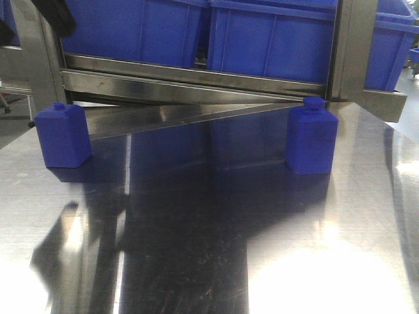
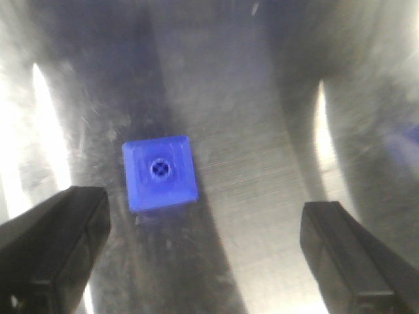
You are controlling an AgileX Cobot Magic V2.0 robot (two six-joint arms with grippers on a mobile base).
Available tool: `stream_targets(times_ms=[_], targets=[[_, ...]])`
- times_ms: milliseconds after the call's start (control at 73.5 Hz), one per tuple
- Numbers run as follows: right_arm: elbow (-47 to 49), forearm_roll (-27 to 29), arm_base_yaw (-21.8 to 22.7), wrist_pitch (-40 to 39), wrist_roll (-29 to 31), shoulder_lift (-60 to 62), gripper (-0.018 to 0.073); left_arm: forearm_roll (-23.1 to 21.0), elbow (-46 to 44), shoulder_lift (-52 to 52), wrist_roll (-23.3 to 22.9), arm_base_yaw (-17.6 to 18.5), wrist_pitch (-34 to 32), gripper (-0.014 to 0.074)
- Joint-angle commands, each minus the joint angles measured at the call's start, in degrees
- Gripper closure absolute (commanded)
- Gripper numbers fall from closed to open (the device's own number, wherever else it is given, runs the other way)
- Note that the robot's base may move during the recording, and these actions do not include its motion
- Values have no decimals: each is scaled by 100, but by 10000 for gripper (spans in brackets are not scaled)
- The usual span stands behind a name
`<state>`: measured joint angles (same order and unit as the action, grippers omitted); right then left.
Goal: Pick and sort blue part to right shelf
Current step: 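Lower the left gripper and close it on the blue part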
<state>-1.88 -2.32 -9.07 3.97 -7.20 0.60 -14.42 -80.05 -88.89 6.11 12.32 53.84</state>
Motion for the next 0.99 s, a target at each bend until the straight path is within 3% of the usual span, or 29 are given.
stream_targets(times_ms=[0, 245, 762, 844, 980], targets=[[134, -41, 11, -514, 52, 124, 502, 36, -525, -245, -89, 48, 146, -66], [134, -41, 11, -514, 52, 124, 502, 380, -879, -1054, -412, 48, 261, -66], [134, -41, 11, -514, 52, 124, 502, 240, -879, -1905, -460, 48, 223, -60], [134, -41, 11, -514, 52, 124, 502, 240, -879, -1932, -460, 48, 258, -25], [134, -41, 11, -514, 52, 124, 502, 240, -879, -1932, -460, 48, 356, 106]])
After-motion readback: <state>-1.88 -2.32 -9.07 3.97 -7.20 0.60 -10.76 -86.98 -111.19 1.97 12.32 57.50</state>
